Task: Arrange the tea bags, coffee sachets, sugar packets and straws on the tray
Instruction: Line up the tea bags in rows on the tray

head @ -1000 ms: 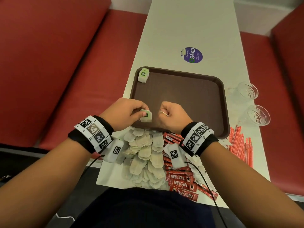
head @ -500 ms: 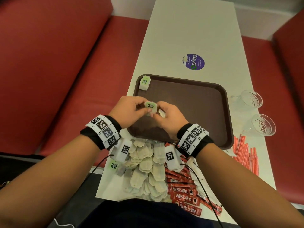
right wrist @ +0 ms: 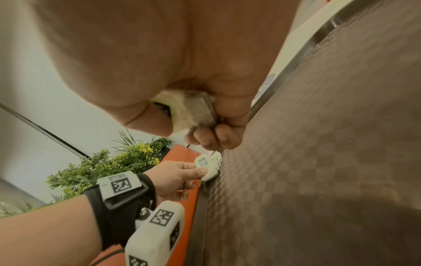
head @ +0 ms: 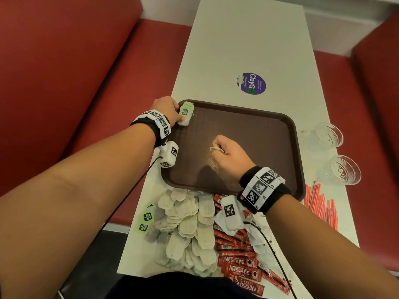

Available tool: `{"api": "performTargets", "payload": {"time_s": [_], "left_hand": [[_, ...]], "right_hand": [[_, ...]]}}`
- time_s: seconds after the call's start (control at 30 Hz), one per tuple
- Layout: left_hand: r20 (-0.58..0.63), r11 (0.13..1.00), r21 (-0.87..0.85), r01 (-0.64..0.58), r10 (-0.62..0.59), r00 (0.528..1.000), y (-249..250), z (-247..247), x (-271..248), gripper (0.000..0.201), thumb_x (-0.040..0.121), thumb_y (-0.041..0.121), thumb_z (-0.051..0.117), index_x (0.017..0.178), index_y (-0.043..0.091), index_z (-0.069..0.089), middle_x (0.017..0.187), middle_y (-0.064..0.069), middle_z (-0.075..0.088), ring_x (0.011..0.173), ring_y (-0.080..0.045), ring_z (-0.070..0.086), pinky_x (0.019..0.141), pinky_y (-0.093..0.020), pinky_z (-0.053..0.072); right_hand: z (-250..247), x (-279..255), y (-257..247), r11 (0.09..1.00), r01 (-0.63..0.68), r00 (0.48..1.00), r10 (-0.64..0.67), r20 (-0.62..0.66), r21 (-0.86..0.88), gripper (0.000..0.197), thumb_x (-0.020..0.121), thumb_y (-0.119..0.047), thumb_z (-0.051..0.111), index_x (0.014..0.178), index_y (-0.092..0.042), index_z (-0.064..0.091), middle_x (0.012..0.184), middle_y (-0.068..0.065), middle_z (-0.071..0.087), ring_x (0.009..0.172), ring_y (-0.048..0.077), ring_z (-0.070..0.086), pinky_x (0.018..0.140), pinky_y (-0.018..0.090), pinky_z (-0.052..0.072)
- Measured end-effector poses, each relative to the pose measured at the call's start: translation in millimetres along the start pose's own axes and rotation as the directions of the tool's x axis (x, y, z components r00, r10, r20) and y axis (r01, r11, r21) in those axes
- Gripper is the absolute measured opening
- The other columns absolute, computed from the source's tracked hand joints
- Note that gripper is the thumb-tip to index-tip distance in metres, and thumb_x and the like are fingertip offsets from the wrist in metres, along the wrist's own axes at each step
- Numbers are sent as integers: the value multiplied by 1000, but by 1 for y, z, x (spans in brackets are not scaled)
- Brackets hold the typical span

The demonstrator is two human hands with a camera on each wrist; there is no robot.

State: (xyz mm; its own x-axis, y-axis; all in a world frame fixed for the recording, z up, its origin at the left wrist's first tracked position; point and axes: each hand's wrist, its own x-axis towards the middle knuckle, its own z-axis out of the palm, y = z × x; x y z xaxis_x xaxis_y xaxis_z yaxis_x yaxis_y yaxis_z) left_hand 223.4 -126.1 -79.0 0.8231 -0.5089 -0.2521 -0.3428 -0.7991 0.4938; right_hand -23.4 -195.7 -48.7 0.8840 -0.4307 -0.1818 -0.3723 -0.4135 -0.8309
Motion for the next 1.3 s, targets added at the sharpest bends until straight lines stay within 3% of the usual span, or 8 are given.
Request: {"api": "performTargets", "payload": {"time_s": [0.33,0.53,0.7,0.8,0.87,1.03,1.17,1.3], "left_hand": [[-19,994,106,-10,12,1000,8,1,9,45,76,30,84,109,16,58,110,-9,64,99,-30,63,76,-35,49],[-47,984,-63,-169,166,985,13,-2,0,20,83,39,74,93,27,60,96,4,66,88,-17,63,74,-29,49],[55,873,-255,-416,442,895,31,-25,-48,27,89,54,65,91,27,72,75,13,65,64,0,54,64,-20,46],[226,822,-272,-501,561,797,27,-29,-73,22,84,52,71,91,31,73,81,12,68,72,2,55,68,-13,45],[225,799,-267,-539,595,771,22,-26,-80,12,86,42,73,91,32,72,83,10,68,76,-1,58,72,-18,46],[106,792,-301,-531,581,807,15,-23,-84,4,89,28,73,92,25,71,87,8,69,82,-9,61,76,-22,49],[50,829,-236,-507,531,846,10,-22,-73,4,90,25,72,93,22,71,83,12,67,71,4,56,72,-15,43],[33,917,-61,-394,397,917,0,-25,-45,5,90,29,72,93,26,70,84,10,69,85,-10,61,81,-26,48]], "right_hand": [[-1,7,1,979,-68,998,69,-2,190,12,94,-16,55,84,-23,54,87,5,73,79,18,73,82,49,59],[-3,16,-3,946,-135,991,127,47,293,5,102,-16,51,100,-19,54,105,10,70,81,23,75,79,46,61],[-5,23,-7,949,-123,992,124,15,289,8,102,-18,53,109,-14,56,102,14,69,77,23,75,75,42,62],[-6,26,-10,954,-100,994,107,-13,282,15,100,-24,58,108,-11,58,98,13,70,75,23,75,73,41,62],[-6,28,-10,965,-87,995,96,-27,248,21,98,-27,61,108,-9,60,96,11,71,74,19,75,71,40,62],[-3,32,-6,993,-47,998,52,-40,105,9,95,-22,66,101,-16,64,84,2,71,62,4,68,64,30,59],[0,31,3,998,-52,997,55,-63,42,15,92,-26,67,106,-23,60,84,-4,70,73,15,69,74,39,59],[-2,21,17,985,-93,988,110,112,-148,23,91,-27,69,111,-23,60,89,-6,69,72,12,67,75,34,58]]}}
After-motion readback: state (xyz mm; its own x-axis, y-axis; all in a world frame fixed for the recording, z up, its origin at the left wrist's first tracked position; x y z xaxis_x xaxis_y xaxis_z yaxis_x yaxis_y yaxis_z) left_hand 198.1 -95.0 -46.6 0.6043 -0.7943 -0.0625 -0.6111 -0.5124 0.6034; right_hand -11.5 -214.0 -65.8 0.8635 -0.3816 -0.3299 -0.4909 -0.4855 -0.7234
